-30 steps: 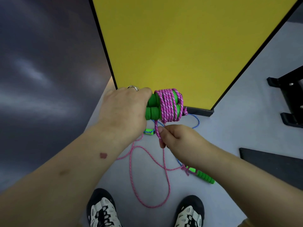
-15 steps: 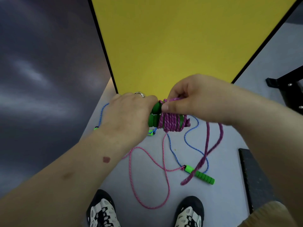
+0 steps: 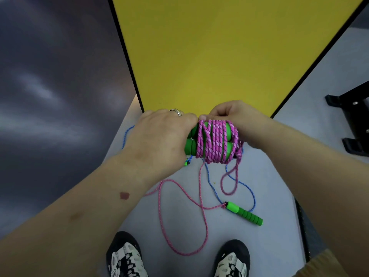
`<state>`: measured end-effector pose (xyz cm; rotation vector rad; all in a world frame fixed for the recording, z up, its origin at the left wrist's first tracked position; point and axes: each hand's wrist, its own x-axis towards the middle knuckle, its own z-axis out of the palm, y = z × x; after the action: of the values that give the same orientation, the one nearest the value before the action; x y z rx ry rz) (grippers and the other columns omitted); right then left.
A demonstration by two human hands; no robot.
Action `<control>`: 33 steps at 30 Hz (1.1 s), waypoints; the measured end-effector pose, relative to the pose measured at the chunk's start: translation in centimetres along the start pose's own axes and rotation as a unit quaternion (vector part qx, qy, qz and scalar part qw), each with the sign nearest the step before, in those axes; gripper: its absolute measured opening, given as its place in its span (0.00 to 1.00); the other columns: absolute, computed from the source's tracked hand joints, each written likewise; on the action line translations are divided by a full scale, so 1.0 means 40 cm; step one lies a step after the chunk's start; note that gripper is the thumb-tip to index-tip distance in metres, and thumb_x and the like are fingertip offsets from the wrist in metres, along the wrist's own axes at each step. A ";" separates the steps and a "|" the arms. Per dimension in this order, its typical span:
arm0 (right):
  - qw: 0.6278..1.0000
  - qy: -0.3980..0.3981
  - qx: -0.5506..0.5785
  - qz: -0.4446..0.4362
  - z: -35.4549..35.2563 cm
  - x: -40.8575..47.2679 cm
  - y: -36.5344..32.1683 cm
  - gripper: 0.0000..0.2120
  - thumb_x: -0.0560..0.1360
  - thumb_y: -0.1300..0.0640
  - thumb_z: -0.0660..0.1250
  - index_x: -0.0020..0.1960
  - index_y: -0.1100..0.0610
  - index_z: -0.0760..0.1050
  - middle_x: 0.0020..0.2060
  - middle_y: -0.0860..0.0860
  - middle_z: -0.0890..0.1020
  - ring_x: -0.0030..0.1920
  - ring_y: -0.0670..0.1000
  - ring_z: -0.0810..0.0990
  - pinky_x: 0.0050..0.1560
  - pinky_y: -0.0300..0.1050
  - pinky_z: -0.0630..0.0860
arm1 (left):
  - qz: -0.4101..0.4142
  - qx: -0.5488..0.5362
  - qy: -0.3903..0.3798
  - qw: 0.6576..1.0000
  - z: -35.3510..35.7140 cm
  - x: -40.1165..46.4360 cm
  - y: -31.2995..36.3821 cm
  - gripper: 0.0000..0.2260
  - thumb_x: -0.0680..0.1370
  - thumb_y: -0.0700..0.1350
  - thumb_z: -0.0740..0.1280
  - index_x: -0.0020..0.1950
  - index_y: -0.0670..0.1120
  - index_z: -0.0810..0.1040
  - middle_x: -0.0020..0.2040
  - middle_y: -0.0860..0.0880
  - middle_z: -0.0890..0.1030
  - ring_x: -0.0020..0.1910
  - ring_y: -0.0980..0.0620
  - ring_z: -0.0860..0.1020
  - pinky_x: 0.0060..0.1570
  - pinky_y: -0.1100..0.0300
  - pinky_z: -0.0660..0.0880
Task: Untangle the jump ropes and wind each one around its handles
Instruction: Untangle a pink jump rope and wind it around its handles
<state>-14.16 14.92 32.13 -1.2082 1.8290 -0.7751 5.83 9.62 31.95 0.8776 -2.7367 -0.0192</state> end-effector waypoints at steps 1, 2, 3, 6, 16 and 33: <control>0.999 -0.004 -0.033 0.008 0.005 -0.008 0.012 0.08 0.76 0.67 0.70 0.37 0.64 0.77 0.29 0.57 0.75 0.30 0.50 0.69 0.31 0.41 0.68 | -0.008 -0.001 0.003 1.000 0.001 0.001 -0.001 0.13 0.66 0.43 0.69 0.44 0.53 0.67 0.38 0.54 0.72 0.42 0.44 0.74 0.40 0.53 0.63; 0.997 -0.004 -0.076 0.018 0.010 -0.016 0.022 0.11 0.75 0.72 0.66 0.35 0.63 0.75 0.29 0.58 0.75 0.32 0.51 0.70 0.33 0.43 0.70 | -0.017 0.001 0.008 1.000 0.002 0.003 -0.002 0.13 0.66 0.44 0.70 0.44 0.53 0.68 0.38 0.54 0.72 0.41 0.44 0.73 0.39 0.53 0.63; 0.994 -0.008 -0.104 0.025 0.022 -0.026 0.027 0.14 0.75 0.74 0.63 0.33 0.62 0.73 0.29 0.58 0.75 0.33 0.50 0.71 0.34 0.44 0.73 | -0.027 0.005 0.012 1.000 0.003 0.006 -0.004 0.13 0.66 0.45 0.70 0.44 0.52 0.69 0.38 0.54 0.72 0.40 0.44 0.73 0.39 0.53 0.63; 0.990 -0.035 -0.136 0.027 0.085 -0.060 0.018 0.19 0.79 0.67 0.60 0.32 0.52 0.69 0.29 0.45 0.71 0.30 0.42 0.71 0.31 0.35 0.68 | -0.047 0.022 0.020 0.998 0.009 0.009 -0.009 0.13 0.67 0.47 0.72 0.47 0.51 0.71 0.39 0.53 0.74 0.41 0.43 0.75 0.38 0.54 0.62; 0.983 -0.039 -0.180 -0.023 0.194 -0.182 -0.042 0.24 0.84 0.43 0.52 0.43 0.59 0.77 0.28 0.51 0.74 0.30 0.50 0.72 0.32 0.47 0.68 | -0.075 0.035 -0.005 0.997 0.026 0.002 -0.025 0.13 0.68 0.44 0.72 0.47 0.50 0.70 0.40 0.50 0.72 0.38 0.41 0.74 0.36 0.54 0.64; 0.961 0.036 -0.256 -0.094 -0.029 -0.058 -0.162 0.10 0.69 0.44 0.77 0.43 0.49 0.83 0.36 0.46 0.83 0.36 0.44 0.79 0.31 0.35 0.72 | -0.006 -0.044 -0.041 0.998 0.016 0.005 0.003 0.13 0.70 0.48 0.72 0.52 0.50 0.73 0.45 0.50 0.75 0.44 0.43 0.77 0.41 0.49 0.74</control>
<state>-11.73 14.84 38.68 -1.7215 2.0689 -0.4566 5.42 9.56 31.38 0.8884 -2.7817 -0.1813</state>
